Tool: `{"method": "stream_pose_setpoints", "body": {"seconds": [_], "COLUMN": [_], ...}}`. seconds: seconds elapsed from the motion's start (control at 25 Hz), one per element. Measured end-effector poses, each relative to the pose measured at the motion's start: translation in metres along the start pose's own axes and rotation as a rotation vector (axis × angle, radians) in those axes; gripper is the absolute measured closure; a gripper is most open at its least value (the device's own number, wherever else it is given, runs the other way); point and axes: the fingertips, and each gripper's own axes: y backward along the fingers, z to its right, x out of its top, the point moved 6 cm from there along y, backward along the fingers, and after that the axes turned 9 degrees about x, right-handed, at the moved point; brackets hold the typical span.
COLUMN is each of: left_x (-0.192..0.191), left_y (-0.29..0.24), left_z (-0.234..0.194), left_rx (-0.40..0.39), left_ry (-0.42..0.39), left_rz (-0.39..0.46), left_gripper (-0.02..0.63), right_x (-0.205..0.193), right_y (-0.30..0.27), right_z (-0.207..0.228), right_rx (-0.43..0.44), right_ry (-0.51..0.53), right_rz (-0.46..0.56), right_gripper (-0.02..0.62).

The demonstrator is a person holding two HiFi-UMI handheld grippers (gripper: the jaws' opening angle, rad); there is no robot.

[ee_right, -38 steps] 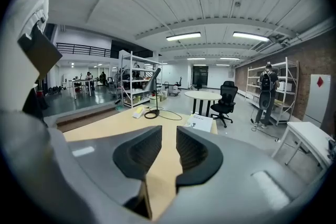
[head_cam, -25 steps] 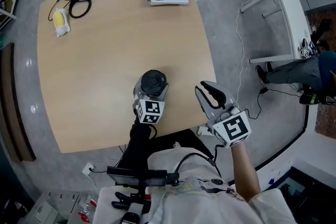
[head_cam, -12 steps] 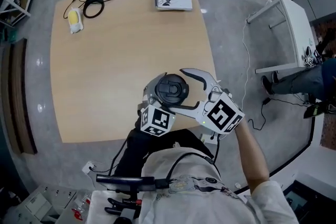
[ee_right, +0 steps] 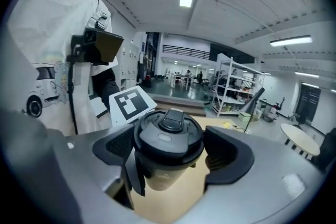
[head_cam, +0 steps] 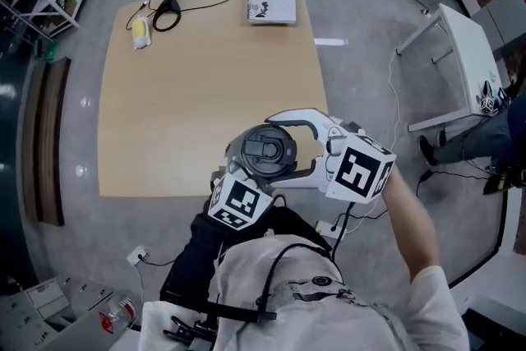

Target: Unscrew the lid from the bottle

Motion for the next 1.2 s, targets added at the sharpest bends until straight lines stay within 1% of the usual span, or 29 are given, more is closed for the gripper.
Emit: {"method": "stream_pose_setpoints", "body": {"seconds": [0.08,0.16,0.24,0.28,0.32,0.36,0.4,0.44,0.52,0.56,0.6,0.64,0.68,0.72,0.76,0.8,0.84,0.88,0.96,1.0,1.04,1.08,1.12,1.16,1.2], "left_x": [0.005,0.009,0.016,0.020,0.023,0.025,0.025,0.025,0.022,0.022,0.022,0.023,0.025,0.026,0.027,0.028,0.030,0.032,0.036,0.039,0.042,0.045,0.047,0.048,0.046], "left_y": [0.008,0.018,0.027,0.032,0.035,0.037,0.039,0.040,0.044,0.046,0.049,0.050,0.051,0.052,0.054,0.057,0.059,0.062,0.070,0.073,0.077,0.079,0.079,0.078,0.075], "left_z": [0.013,0.030,0.045,0.048,0.048,0.045,0.039,0.032,0.015,0.008,0.003,-0.002,-0.005,-0.008,-0.008,-0.007,-0.003,0.002,0.016,0.024,0.031,0.036,0.039,0.038,0.034], "left_rx": [-0.063,-0.183,-0.290,-0.312,-0.308,-0.282,-0.240,-0.186,-0.062,-0.004,0.043,0.075,0.090,0.089,0.071,0.034,-0.023,-0.098,-0.285,-0.377,-0.452,-0.503,-0.524,-0.513,-0.471], "left_ry": [-0.031,-0.044,-0.001,0.023,0.037,0.038,0.030,0.017,-0.013,-0.031,-0.046,-0.052,-0.050,-0.042,-0.038,-0.043,-0.058,-0.080,-0.116,-0.119,-0.111,-0.095,-0.077,-0.065,-0.062], "left_rz": [0.009,0.030,0.068,0.085,0.095,0.095,0.085,0.066,0.013,-0.015,-0.039,-0.056,-0.063,-0.063,-0.056,-0.043,-0.023,-0.001,0.044,0.066,0.088,0.108,0.121,0.122,0.112], "left_gripper": [0.193,0.193,0.193,0.193,0.193,0.193,0.193,0.193,0.193,0.193,0.193,0.193,0.193,0.193,0.193,0.193,0.193,0.193,0.193,0.192,0.192,0.192,0.192,0.193,0.193], "right_x": [0.006,0.006,0.012,0.019,0.026,0.034,0.042,0.048,0.057,0.060,0.061,0.062,0.064,0.067,0.070,0.073,0.075,0.076,0.079,0.082,0.084,0.087,0.090,0.092,0.094], "right_y": [0.006,0.009,0.010,0.009,0.009,0.011,0.014,0.018,0.019,0.013,0.006,-0.002,-0.009,-0.014,-0.016,-0.016,-0.015,-0.012,-0.007,-0.006,-0.004,-0.003,-0.002,0.001,0.005], "right_z": [-0.010,-0.021,-0.026,-0.028,-0.028,-0.026,-0.024,-0.021,-0.020,-0.022,-0.024,-0.025,-0.023,-0.021,-0.020,-0.021,-0.023,-0.027,-0.036,-0.040,-0.043,-0.044,-0.044,-0.042,-0.039], "right_rx": [0.107,0.259,0.409,0.458,0.474,0.450,0.384,0.289,0.091,0.015,-0.039,-0.069,-0.075,-0.062,-0.035,0.004,0.056,0.123,0.294,0.386,0.469,0.529,0.551,0.530,0.465], "right_ry": [0.056,0.116,0.131,0.124,0.115,0.104,0.091,0.075,0.025,-0.002,-0.017,-0.012,0.008,0.034,0.058,0.080,0.104,0.131,0.175,0.190,0.194,0.184,0.164,0.141,0.118], "right_rz": [-0.029,-0.061,-0.068,-0.065,-0.063,-0.064,-0.064,-0.057,-0.007,0.023,0.045,0.054,0.055,0.050,0.041,0.029,0.018,0.007,-0.018,-0.028,-0.031,-0.028,-0.019,-0.006,0.009], "right_gripper": [0.170,0.170,0.170,0.169,0.169,0.163,0.103,0.072,0.052,0.035,0.037,0.038,0.048,0.085,0.135,0.138,0.140,0.140,0.141,0.141,0.141,0.143,0.143,0.128,0.046]}}
